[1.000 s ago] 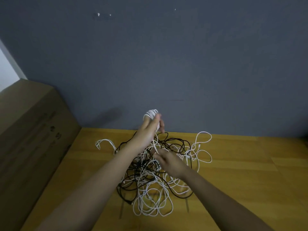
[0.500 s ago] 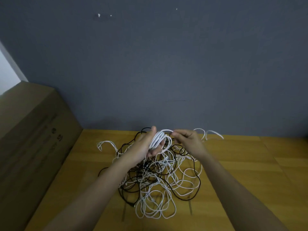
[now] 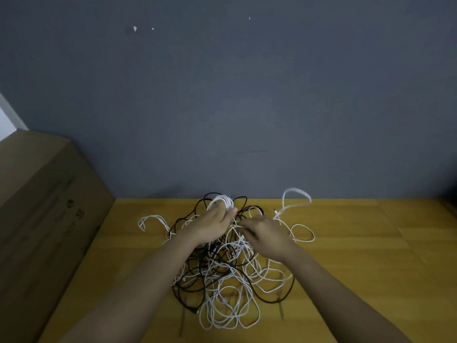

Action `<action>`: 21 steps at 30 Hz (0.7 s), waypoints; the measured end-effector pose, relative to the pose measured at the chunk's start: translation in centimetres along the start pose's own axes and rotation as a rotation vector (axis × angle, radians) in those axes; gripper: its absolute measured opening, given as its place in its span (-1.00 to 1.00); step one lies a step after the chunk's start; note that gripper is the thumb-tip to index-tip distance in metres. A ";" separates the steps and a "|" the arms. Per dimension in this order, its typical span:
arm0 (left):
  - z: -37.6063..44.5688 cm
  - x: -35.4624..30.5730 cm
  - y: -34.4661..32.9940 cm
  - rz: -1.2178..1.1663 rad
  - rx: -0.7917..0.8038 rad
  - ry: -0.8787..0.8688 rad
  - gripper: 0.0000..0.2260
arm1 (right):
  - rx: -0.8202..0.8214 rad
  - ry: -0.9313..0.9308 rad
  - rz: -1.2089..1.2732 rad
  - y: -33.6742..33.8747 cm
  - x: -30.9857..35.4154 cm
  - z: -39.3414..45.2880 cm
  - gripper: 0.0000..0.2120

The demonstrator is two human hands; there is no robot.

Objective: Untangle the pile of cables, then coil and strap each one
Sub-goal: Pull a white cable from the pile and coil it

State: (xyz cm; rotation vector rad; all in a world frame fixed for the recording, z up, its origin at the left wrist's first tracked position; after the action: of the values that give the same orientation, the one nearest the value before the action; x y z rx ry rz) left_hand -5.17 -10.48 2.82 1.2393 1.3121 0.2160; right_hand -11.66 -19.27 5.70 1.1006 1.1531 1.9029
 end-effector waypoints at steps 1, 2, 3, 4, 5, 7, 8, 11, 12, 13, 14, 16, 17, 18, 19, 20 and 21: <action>0.0 -0.4 -0.4 0.051 0.032 -0.027 -0.52 | -0.042 0.029 -0.064 1.1 -0.5 -0.1 -0.86; -0.2 -0.8 -0.7 0.072 0.071 -0.049 -0.47 | -0.079 0.050 -0.125 2.2 -1.1 -0.2 -0.90; -0.3 -1.4 -0.9 0.059 0.112 -0.062 -0.45 | -0.116 0.064 -0.173 3.1 -1.7 -0.3 -0.93; -0.5 -2.0 -0.8 0.026 0.149 -0.077 -0.46 | -0.149 0.062 -0.197 3.9 -2.3 -0.4 -0.94; -0.5 -2.8 -0.4 -0.018 0.163 -0.108 -0.49 | -0.179 0.050 -0.198 4.7 -3.1 -0.4 -0.94; -0.5 -4.9 1.5 -0.089 0.126 -0.184 -0.61 | -0.232 0.015 -0.177 6.2 -4.6 0.0 -0.94; -0.4 -6.3 2.8 -0.134 0.089 -0.217 -0.65 | -0.259 -0.009 -0.149 7.1 -5.3 0.5 -0.94; 0.4 -11.0 7.9 -0.361 -0.048 -0.288 -0.73 | -0.451 -0.119 -0.035 11.8 -7.1 2.2 -0.92; 0.8 -12.6 10.0 -0.466 -0.089 -0.316 -0.75 | -0.540 -0.147 -0.046 14.0 -7.4 2.5 -0.88; 1.1 -14.3 12.0 -0.558 -0.127 -0.350 -0.75 | -0.632 -0.157 -0.082 16.2 -7.5 2.8 -0.84; 1.5 -16.0 13.9 -0.613 -0.160 -0.384 -0.73 | -0.720 -0.156 -0.112 18.3 -7.5 2.8 -0.82; 2.2 -19.1 17.0 -0.637 -0.208 -0.439 -0.71 | -0.840 -0.172 -0.088 21.4 -7.6 2.9 -0.85; 2.4 -20.5 18.3 -0.636 -0.231 -0.463 -0.71 | -0.857 -0.192 -0.049 22.4 -7.8 3.0 -0.89; 2.6 -21.7 19.4 -0.637 -0.256 -0.485 -0.71 | -0.855 -0.229 -0.013 22.9 -8.3 3.1 -0.92; 2.8 -22.8 20.5 -0.645 -0.283 -0.504 -0.72 | -0.851 -0.286 0.024 23.2 -9.1 3.0 -0.93; 3.0 -23.7 21.5 -0.663 -0.312 -0.519 -0.72 | -0.849 -0.358 0.076 23.4 -10.3 2.6 -0.94; 3.1 -24.5 22.4 -0.689 -0.340 -0.532 -0.72 | -0.845 -0.433 0.143 23.4 -11.5 2.1 -0.94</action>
State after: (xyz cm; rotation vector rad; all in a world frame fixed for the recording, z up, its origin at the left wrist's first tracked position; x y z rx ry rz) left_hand 0.30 -20.96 34.03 0.4575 1.0964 -0.3517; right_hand -7.07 -37.56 23.82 1.0205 -0.0027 1.8315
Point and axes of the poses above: each hand's wrist, its own z-axis towards the middle knuckle, its own y-axis out of the back of the hand, x = y × z, the point moved 9 cm from there along z, towards the middle knuckle, and after that the axes turned 4 degrees about y, right-handed, at the moved point
